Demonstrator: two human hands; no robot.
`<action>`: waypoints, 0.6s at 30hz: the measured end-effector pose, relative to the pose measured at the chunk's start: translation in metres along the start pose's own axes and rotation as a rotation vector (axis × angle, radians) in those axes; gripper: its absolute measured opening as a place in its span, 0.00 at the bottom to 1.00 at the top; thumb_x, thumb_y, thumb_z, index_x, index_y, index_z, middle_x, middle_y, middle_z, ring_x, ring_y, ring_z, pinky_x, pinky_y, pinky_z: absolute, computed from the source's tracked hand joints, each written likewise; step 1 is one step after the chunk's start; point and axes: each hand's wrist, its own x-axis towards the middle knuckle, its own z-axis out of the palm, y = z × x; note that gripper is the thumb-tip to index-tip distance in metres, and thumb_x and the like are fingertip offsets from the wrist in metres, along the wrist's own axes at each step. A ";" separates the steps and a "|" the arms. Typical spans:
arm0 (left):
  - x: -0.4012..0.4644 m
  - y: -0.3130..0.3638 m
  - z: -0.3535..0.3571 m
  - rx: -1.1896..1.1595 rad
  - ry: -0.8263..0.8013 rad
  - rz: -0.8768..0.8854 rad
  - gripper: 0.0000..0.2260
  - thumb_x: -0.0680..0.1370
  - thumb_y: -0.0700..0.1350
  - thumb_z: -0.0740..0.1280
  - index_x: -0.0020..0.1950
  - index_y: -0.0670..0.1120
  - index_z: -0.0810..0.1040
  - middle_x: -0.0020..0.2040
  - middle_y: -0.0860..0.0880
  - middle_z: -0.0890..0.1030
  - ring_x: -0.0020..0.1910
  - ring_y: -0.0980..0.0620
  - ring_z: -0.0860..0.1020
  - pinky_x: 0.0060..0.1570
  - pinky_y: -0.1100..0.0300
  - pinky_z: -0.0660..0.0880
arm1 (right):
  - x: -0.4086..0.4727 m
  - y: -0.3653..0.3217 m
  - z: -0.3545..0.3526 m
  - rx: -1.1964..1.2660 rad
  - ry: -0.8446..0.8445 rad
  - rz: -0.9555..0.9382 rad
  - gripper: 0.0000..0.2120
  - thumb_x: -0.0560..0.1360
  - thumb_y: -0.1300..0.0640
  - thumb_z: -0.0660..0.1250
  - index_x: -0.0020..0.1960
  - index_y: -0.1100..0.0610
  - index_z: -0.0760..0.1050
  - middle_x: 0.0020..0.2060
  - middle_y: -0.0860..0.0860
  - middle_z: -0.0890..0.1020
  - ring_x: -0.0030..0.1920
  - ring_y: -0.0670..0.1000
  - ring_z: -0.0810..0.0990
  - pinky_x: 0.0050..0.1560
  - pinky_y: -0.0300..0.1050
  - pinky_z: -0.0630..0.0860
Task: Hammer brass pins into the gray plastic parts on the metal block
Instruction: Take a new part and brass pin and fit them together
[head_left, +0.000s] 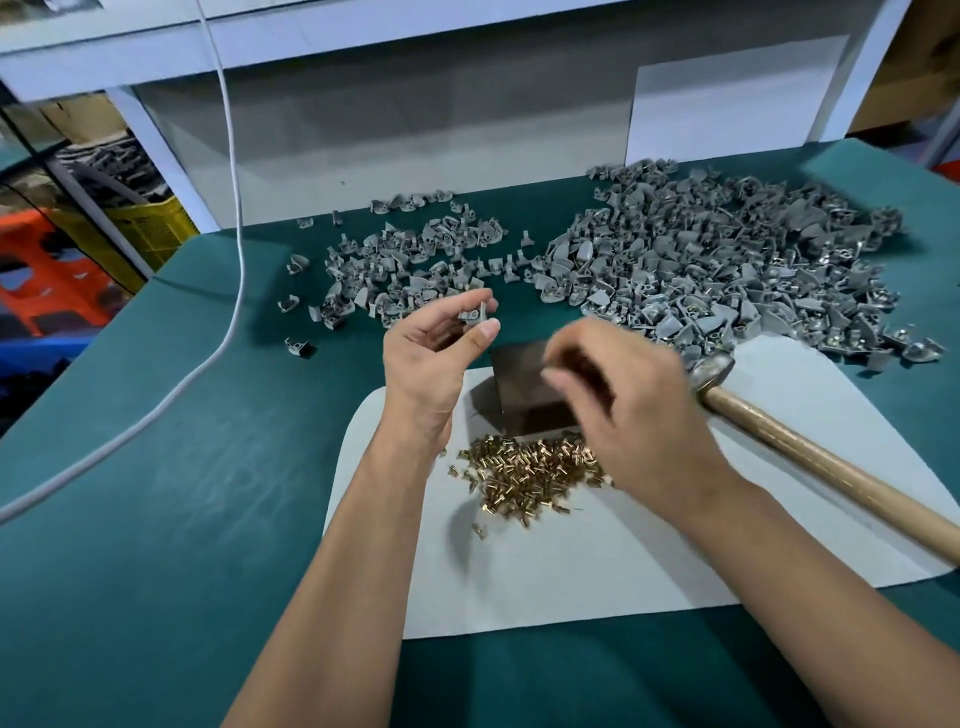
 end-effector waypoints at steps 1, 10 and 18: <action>0.000 0.000 0.000 -0.005 0.007 -0.004 0.14 0.73 0.30 0.74 0.55 0.44 0.86 0.52 0.42 0.87 0.56 0.47 0.84 0.62 0.51 0.78 | 0.002 0.005 -0.005 -0.049 0.119 0.083 0.05 0.80 0.62 0.69 0.55 0.60 0.78 0.46 0.49 0.81 0.45 0.47 0.80 0.49 0.34 0.77; -0.005 0.002 0.003 0.049 0.065 0.042 0.11 0.72 0.33 0.78 0.52 0.40 0.82 0.48 0.37 0.86 0.48 0.44 0.84 0.58 0.46 0.81 | 0.004 0.019 -0.021 -0.258 0.247 0.481 0.07 0.77 0.61 0.72 0.54 0.53 0.77 0.42 0.51 0.85 0.42 0.54 0.82 0.49 0.48 0.80; -0.002 0.004 0.003 0.081 0.002 0.065 0.14 0.70 0.31 0.78 0.53 0.44 0.87 0.49 0.48 0.88 0.47 0.52 0.84 0.50 0.61 0.80 | 0.004 0.020 -0.019 -0.264 0.290 0.428 0.07 0.77 0.59 0.73 0.53 0.54 0.78 0.41 0.50 0.85 0.41 0.53 0.83 0.47 0.49 0.81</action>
